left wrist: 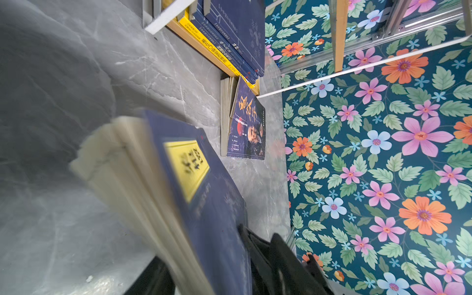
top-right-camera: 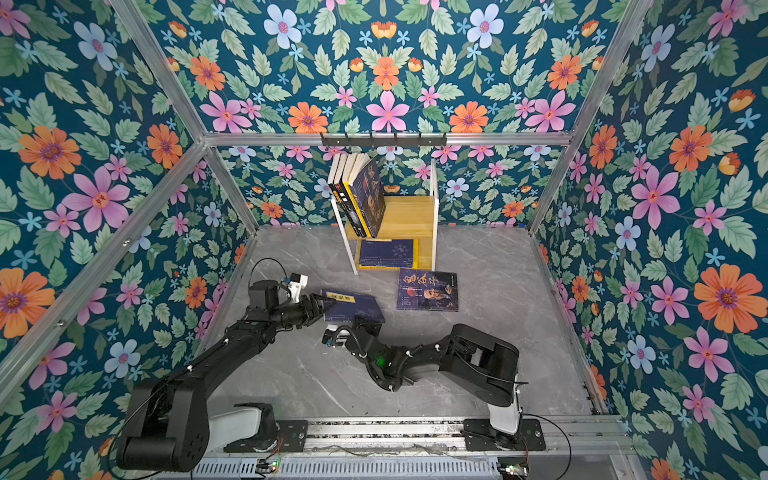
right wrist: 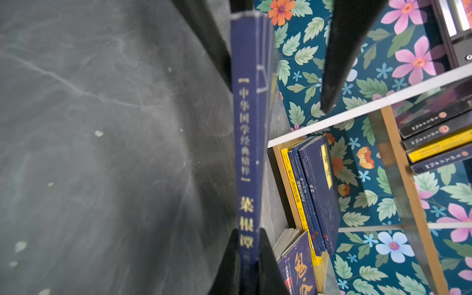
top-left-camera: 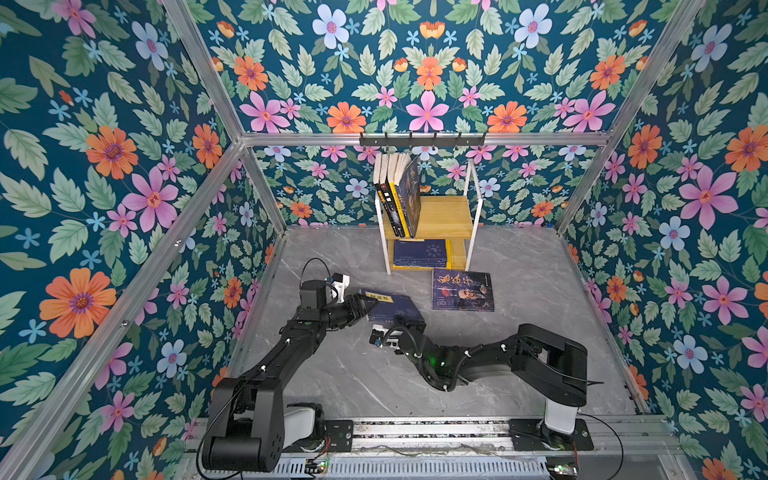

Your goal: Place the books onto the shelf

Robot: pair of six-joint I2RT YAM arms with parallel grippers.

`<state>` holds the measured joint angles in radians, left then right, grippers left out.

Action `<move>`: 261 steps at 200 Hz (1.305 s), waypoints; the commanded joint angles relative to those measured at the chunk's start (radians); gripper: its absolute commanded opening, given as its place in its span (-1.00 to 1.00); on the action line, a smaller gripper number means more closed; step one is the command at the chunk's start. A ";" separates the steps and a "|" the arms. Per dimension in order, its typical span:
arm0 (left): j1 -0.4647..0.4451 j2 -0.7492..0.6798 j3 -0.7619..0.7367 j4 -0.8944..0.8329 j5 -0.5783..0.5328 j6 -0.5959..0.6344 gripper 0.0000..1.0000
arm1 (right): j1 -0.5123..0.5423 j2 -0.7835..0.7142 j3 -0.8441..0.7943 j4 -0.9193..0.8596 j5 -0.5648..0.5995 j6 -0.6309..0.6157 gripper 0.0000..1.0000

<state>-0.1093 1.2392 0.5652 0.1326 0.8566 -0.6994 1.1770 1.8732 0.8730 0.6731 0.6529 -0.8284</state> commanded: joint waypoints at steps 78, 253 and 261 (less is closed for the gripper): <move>0.004 -0.004 -0.001 0.015 -0.026 0.038 -1.00 | 0.039 0.018 -0.041 0.250 -0.002 -0.161 -0.80; 0.044 -0.053 -0.001 -0.002 -0.033 0.063 -0.06 | -0.060 0.000 -0.069 0.316 -0.052 -0.253 -1.00; 0.059 -0.060 0.002 -0.015 -0.052 0.075 0.02 | -0.060 -0.017 -0.080 0.289 -0.056 -0.263 -1.00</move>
<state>-0.0803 1.1976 0.5625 0.1287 0.8547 -0.6670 1.1164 1.8992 0.8139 0.9909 0.6102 -1.0550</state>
